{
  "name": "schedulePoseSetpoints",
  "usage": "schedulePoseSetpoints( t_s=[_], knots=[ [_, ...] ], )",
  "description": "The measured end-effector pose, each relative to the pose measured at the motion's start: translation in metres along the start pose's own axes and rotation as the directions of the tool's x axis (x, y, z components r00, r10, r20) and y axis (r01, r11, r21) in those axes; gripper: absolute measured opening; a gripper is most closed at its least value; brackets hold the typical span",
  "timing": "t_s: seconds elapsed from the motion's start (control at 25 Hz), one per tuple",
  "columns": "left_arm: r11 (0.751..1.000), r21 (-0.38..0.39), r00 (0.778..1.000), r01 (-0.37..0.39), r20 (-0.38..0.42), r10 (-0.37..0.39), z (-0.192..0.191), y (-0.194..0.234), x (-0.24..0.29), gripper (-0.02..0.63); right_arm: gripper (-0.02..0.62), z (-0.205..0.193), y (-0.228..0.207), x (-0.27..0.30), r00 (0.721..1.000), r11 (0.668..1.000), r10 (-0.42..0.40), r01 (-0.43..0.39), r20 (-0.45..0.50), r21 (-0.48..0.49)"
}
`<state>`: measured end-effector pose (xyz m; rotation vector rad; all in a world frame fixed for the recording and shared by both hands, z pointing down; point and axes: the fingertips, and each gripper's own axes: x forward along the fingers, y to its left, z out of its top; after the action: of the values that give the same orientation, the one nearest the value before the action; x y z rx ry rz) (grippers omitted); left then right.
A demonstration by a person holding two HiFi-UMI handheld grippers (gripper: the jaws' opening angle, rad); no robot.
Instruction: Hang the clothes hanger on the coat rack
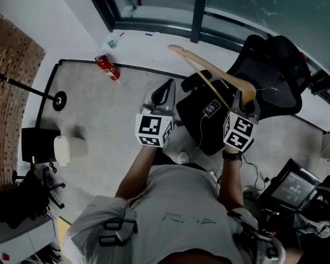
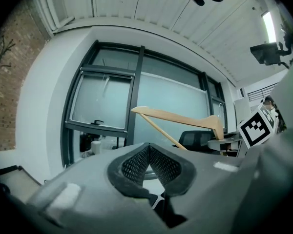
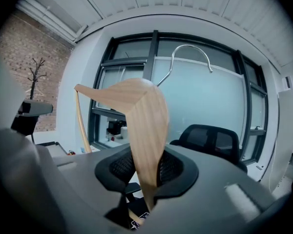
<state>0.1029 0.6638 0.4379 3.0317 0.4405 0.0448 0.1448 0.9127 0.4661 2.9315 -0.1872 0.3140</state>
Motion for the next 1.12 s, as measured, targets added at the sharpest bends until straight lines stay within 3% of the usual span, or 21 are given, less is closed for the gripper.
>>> schedulePoseSetpoints(
  t_s=[0.16,0.32,0.52,0.72,0.92,1.12],
  knots=[
    [0.994,-0.006,0.994,-0.108,-0.019,0.108,-0.013,0.017,-0.038,0.003,0.097,-0.006,0.042,0.004,0.993,0.992,0.122,-0.122,-0.005,-0.017],
    [0.973,-0.01,0.973,-0.232,-0.017,0.232,-0.013,0.056,-0.073,0.002,0.097,-0.003,0.1,0.015,0.968,0.967,0.252,-0.252,-0.001,-0.029],
    [0.919,-0.015,0.918,-0.393,0.042,0.393,0.011,0.122,-0.128,0.002,0.097,0.037,0.197,0.022,0.908,0.908,0.415,-0.41,0.055,-0.087],
    [0.832,-0.012,0.828,-0.555,0.085,0.554,0.028,0.204,-0.195,0.003,0.097,0.069,0.314,0.019,0.816,0.817,0.572,-0.557,0.086,-0.147],
    [0.701,-0.006,0.698,-0.713,0.083,0.711,0.033,0.284,-0.265,0.002,0.097,0.094,0.426,0.007,0.706,0.71,0.701,-0.676,0.103,-0.197],
    [0.595,-0.027,0.592,-0.803,0.07,0.803,0.034,0.344,-0.334,0.002,0.097,0.108,0.525,-0.011,0.623,0.623,0.778,-0.748,0.083,-0.226]
  ],
)
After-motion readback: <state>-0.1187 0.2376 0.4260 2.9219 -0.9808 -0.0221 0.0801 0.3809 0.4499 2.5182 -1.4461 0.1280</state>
